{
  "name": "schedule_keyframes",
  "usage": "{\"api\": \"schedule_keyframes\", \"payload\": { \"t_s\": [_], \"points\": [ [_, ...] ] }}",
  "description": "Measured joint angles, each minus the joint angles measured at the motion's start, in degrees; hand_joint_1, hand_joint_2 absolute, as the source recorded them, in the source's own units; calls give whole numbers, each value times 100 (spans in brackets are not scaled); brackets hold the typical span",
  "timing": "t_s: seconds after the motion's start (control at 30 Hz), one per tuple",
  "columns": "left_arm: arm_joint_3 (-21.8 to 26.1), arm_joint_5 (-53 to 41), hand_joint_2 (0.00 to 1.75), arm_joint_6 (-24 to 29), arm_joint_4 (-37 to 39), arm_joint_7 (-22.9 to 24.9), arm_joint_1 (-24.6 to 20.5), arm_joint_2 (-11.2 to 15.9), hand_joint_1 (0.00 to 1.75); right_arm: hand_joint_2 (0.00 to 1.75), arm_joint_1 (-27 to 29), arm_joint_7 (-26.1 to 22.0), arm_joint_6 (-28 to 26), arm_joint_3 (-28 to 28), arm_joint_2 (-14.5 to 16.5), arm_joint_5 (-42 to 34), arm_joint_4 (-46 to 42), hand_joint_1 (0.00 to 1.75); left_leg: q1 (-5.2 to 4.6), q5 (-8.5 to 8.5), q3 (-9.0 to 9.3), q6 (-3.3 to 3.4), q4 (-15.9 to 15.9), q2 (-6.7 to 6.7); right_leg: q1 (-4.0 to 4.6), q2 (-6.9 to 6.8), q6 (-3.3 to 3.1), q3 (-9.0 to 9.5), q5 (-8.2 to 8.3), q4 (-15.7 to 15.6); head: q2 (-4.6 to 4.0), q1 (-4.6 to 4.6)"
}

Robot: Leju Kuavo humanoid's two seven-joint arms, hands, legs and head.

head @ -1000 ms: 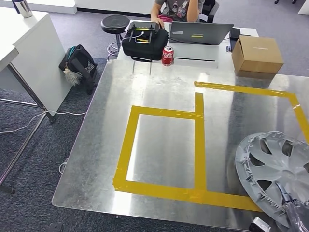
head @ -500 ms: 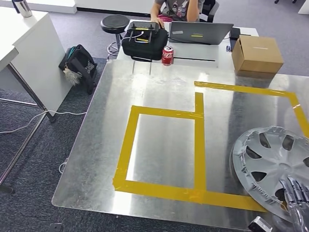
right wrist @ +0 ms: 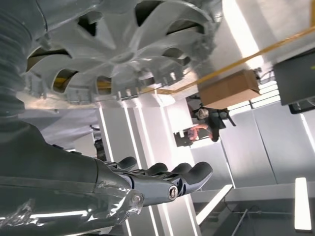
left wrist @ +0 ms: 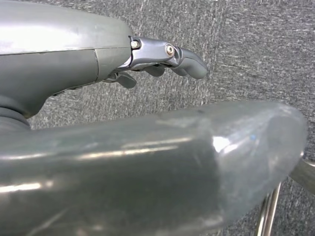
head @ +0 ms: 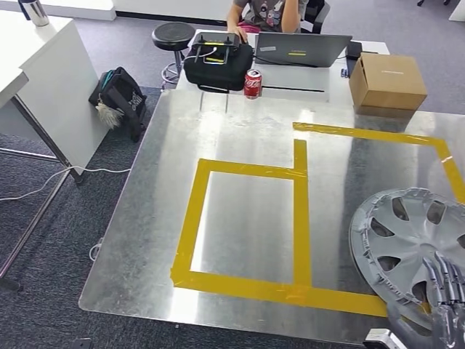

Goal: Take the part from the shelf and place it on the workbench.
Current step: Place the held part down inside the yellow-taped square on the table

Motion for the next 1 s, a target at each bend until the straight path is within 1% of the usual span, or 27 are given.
{"api": "schedule_keyframes", "payload": {
  "t_s": [0.1,0.13,0.17,0.2,0.23,0.3,0.33,0.37,0.4,0.43,0.47,0.5,0.53,0.57,0.6,0.63,0.67,0.7,0.73,0.77,0.8,0.83,0.87,0.9,0.93,0.97,1.0],
  "points": [
    [14,17,0,9,0,-5,0,-1,0,175,116,170,-181,451,8,-129,-157,0,-25,20,2,39,-5,0,-30,2,44,-1,18,0,0,-1],
    [23,26,0,11,0,-7,-1,-9,0,175,158,207,-249,591,8,-151,-197,0,-18,44,7,62,-23,2,-36,1,63,-16,8,17,0,-2],
    [34,37,0,11,0,-9,-3,-16,0,175,209,245,-340,743,8,-170,-241,0,-7,73,10,85,-44,5,-37,-9,84,-46,-48,77,0,4],
    [47,48,0,11,0,-11,-3,-24,0,175,265,285,-456,913,8,-190,-287,0,7,97,6,104,-66,7,-39,-24,103,-118,-179,242,0,14],
    [61,61,0,9,0,-14,0,-31,0,175,317,338,-597,1101,5,-209,-328,0,19,115,-2,116,-80,10,-45,-46,119,-237,-372,524,0,22],
    [94,92,0,5,0,-15,17,-31,0,175,403,492,-932,1530,-7,-244,-393,0,20,132,-33,117,-79,18,-66,-80,148,-545,-776,1305,0,33],
    [111,108,0,4,0,-15,26,-32,0,175,440,569,-1086,1739,-13,-263,-420,0,20,140,-47,110,-77,21,-77,-87,159,-654,-873,1595,0,32],
    [124,120,0,3,0,-17,33,-38,0,175,477,623,-1204,1920,-18,-282,-450,0,22,148,-57,100,-76,24,-87,-90,165,-678,-865,1703,0,32],
    [134,133,0,3,0,-20,38,-46,0,175,517,630,-1285,2077,-18,-307,-487,0,27,156,-63,88,-75,21,-98,-90,167,-588,-744,1572,0,32],
    [142,146,0,3,0,-23,42,-59,0,175,555,588,-1320,2192,0,-343,-525,0,34,163,-64,73,-73,15,-111,-90,169,-389,-545,1219,0,32],
    [149,159,0,6,-2,-26,46,-68,0,131,592,500,-1335,2283,30,-432,-561,0,38,171,-67,49,-70,7,-123,-80,179,-152,-395,786,0,33],
    [161,174,0,11,-4,-28,47,-73,0,87,628,386,-1339,2359,68,-594,-587,0,37,183,-81,17,-65,-5,-128,-61,173,64,-278,406,0,38],
    [178,191,0,20,-7,-29,47,-74,0,44,663,268,-1331,2423,115,-842,-601,0,30,201,-95,-23,-59,-16,-129,-45,158,194,-229,158,1,40],
    [199,208,0,29,-10,-29,48,-74,0,0,695,161,-1310,2477,158,-1153,-603,0,22,224,-113,-67,-56,-24,-122,-30,129,235,-241,63,1,38],
    [222,222,0,38,-11,-30,51,-75,0,0,729,70,-1280,2529,201,-1449,-598,0,17,252,-131,-113,-60,-30,-110,-26,78,223,-221,58,2,38],
    [243,233,0,45,-11,-30,56,-79,0,0,760,-13,-1242,2572,248,-1691,-589,0,21,268,-144,-153,-59,-29,-112,-37,22,171,-200,53,2,34],
    [261,239,0,50,-11,-30,62,-85,0,0,783,-101,-1199,2601,299,-1868,-576,0,27,237,-170,-191,-39,-16,-114,-50,-34,138,-172,47,2,31],
    [273,244,0,60,-12,-30,65,-91,0,0,801,-230,-1146,2614,366,-2026,-555,0,32,126,-224,-227,52,5,-120,-65,-91,82,-136,38,2,22],
    [283,246,0,74,-12,-30,64,-97,0,0,816,-382,-1089,2613,447,-2174,-524,0,36,-68,-317,-257,250,29,-127,-85,-140,34,-95,28,2,12],
    [290,249,0,89,-13,-30,62,-103,0,0,827,-556,-1039,2596,544,-2317,-475,0,38,-323,-449,-284,568,50,-125,-103,-172,-10,-52,29,2,0],
    [297,253,0,105,-13,-29,59,-107,0,0,835,-717,-1009,2564,652,-2447,-405,0,38,-565,-590,-304,949,62,-120,-118,-194,-77,-4,32,2,-12],
    [307,261,0,118,-13,-29,59,-109,0,0,835,-826,-1013,2518,753,-2529,-314,0,39,-719,-694,-314,1283,66,-114,-134,-203,-132,50,35,2,-12],
    [317,271,0,128,-13,-28,60,-113,0,0,831,-885,-1052,2458,841,-2582,-203,0,39,-757,-724,-315,1480,68,-108,-147,-204,-201,103,39,2,-13],
    [329,282,0,138,-13,-27,61,-117,0,0,823,-882,-1117,2382,913,-2615,-80,0,39,-664,-636,-310,1450,69,-104,-156,-196,-266,153,41,2,-14],
    [344,295,0,148,-13,-27,61,-120,0,0,812,-852,-1189,2297,972,-2640,41,0,39,-497,-443,-301,1214,71,-103,-163,-183,-325,202,42,2,-12],
    [360,308,0,158,-14,-28,59,-123,0,0,796,-812,-1257,2205,1021,-2684,155,0,40,-328,-168,-292,830,77,-102,-167,-164,-373,248,43,2,-13],
    [375,323,0,172,-14,-32,52,-128,0,0,771,-763,-1307,2106,1062,-2761,262,0,38,-230,134,-283,381,87,-93,-169,-138,-415,292,47,2,-15]
  ]
}}
